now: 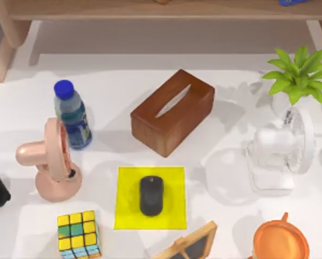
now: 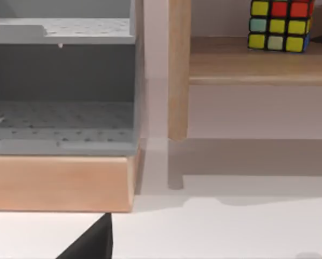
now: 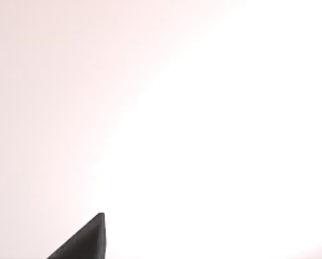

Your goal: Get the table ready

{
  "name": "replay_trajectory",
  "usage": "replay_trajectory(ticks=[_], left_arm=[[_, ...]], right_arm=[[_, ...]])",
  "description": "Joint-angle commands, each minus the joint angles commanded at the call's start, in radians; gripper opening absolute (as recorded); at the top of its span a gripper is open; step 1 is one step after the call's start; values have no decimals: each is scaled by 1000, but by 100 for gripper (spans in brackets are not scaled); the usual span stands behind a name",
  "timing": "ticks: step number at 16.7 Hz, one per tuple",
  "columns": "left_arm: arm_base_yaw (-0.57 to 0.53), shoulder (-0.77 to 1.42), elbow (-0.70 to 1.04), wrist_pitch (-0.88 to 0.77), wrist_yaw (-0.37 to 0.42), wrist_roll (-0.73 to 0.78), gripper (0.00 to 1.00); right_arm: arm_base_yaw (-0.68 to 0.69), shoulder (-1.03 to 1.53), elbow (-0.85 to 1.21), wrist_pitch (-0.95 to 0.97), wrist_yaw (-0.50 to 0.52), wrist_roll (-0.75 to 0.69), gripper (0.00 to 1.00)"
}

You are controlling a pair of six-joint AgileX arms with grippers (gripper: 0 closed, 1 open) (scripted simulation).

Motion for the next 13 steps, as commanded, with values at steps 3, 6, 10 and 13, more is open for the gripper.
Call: replay_trajectory(ticks=[3,6,10,13], left_arm=[[0,0,0,0,0,0,100],[0,0,0,0,0,0,100],[0,0,0,0,0,0,100],[0,0,0,0,0,0,100]], right_arm=[[120,-32,280,-11,-5,18,100],[229,-46,468,-22,-20,22,100],[313,-45,564,-32,-32,19,100],[313,-45,564,-32,-32,19,100]])
